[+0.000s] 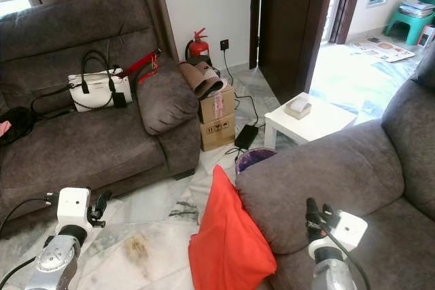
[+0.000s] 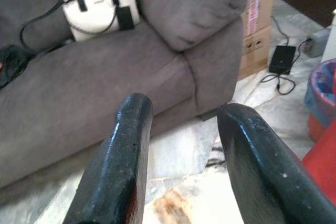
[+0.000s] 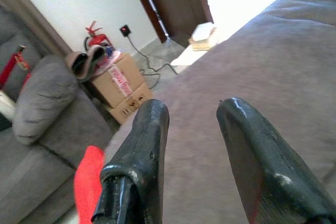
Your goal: Move the pillow to the sofa from floor
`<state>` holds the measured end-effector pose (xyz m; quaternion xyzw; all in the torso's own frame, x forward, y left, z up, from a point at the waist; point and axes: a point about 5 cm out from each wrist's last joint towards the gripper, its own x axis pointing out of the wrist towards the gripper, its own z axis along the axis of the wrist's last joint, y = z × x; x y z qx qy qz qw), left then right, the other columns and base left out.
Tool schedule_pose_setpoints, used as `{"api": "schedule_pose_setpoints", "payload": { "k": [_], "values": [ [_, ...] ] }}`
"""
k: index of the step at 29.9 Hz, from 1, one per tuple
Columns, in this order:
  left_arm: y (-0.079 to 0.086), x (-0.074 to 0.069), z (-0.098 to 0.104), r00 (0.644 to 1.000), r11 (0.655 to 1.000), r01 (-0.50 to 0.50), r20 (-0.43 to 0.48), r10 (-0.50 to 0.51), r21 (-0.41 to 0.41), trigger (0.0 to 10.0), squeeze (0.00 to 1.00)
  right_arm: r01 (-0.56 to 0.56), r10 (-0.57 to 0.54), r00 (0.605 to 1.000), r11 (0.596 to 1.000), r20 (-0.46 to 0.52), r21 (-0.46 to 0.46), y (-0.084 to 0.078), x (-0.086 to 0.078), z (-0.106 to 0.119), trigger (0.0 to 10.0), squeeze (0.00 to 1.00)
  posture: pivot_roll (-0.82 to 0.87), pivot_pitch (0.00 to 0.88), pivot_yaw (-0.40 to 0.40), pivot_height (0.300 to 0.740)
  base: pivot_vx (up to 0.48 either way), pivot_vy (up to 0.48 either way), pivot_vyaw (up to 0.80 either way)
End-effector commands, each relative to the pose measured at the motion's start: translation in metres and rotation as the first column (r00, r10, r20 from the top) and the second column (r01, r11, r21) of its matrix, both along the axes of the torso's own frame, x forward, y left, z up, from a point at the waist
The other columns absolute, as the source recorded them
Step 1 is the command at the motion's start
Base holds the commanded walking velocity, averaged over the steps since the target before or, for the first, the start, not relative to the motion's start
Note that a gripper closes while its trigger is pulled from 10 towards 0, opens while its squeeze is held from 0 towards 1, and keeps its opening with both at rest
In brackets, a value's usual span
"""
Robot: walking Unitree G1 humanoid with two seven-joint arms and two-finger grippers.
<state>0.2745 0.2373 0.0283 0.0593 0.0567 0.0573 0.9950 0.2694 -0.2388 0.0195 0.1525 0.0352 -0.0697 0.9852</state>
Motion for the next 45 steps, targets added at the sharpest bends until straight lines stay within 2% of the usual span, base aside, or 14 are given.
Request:
{"api": "schedule_pose_setpoints", "payload": {
  "k": [1, 3, 7, 10, 13, 17, 25, 40, 45],
  "values": [
    [0.011, -0.008, -0.004, 0.998, 0.998, -0.064, -0.008, 0.064, -0.014, 10.0, 0.0, -0.046, 0.046, 0.999, 0.999, 0.004, -0.023, 0.011, 0.002, 0.0, 10.0, 0.0, 0.01, 0.0, 0.082, 0.74, 0.0, 0.0, 0.0],
    [0.013, -0.01, -0.003, 0.997, 0.997, -0.08, 0.01, 0.08, -0.016, 10.0, 0.0, -0.055, 0.055, 0.998, 0.998, 0.006, -0.022, 0.015, 0.002, 0.0, 10.0, 0.0, 0.04, 0.0, 0.068, 0.74, 0.0, 0.0, 0.0],
    [0.012, -0.01, 0.0, 0.997, 0.997, -0.071, 0.025, 0.071, 0.003, 10.0, 0.0, -0.148, 0.148, 0.989, 0.988, -0.006, -0.038, 0.033, 0.013, 0.003, 10.0, 0.0, 0.08, 0.0, 0.066, 0.74, 0.0, 0.0, 0.0],
    [0.015, -0.014, -0.002, 0.997, 0.997, -0.072, 0.022, 0.072, 0.004, 10.0, 0.0, -0.136, 0.135, 0.991, 0.99, -0.015, -0.028, 0.036, 0.016, 0.003, 10.0, 0.0, 0.08, 0.0, 0.085, 0.74, 0.0, 0.0, 0.0],
    [0.016, -0.017, -0.002, 0.998, 0.998, -0.056, 0.02, 0.055, 0.022, 10.0, 0.0, -0.133, 0.132, 0.991, 0.991, -0.026, -0.023, 0.039, 0.02, 0.004, 10.0, 0.0, 0.12, 0.0, 0.077, 0.721, 0.0, 0.0, 0.0],
    [0.022, -0.024, -0.001, 0.995, 0.995, -0.095, 0.036, 0.094, 0.021, 10.0, 0.0, -0.117, 0.117, 0.993, 0.993, -0.017, -0.015, 0.035, 0.015, 0.002, 10.0, 0.0, 0.17, 0.0, 0.05, 0.712, 0.0, 0.0, 0.0],
    [0.02, -0.034, -0.005, 0.995, 0.995, -0.099, 0.036, 0.098, 0.021, 10.0, 0.0, -0.138, 0.137, 0.989, 0.99, -0.05, -0.028, 0.033, 0.011, -0.003, 10.0, 0.0, 0.17, 0.001, 0.03, 0.712, 0.0, 0.0, 0.0],
    [0.011, -0.034, -0.007, 0.995, 0.996, -0.092, 0.026, 0.092, 0.005, 10.0, 0.0, -0.156, 0.15, 0.982, 0.987, -0.112, -0.047, 0.026, 0.006, -0.009, 10.0, 0.0, 0.15, 0.018, 0.012, 0.707, 0.0, 0.0, 0.0],
    [0.009, -0.035, -0.008, 0.995, 0.996, -0.094, 0.022, 0.094, 0.002, 10.0, 0.0, -0.146, 0.143, 0.986, 0.988, -0.084, -0.038, 0.026, 0.006, -0.007, 10.0, 0.0, 0.15, 0.017, 0.009, 0.697, 0.0, 0.0, 0.0]
  ]
}}
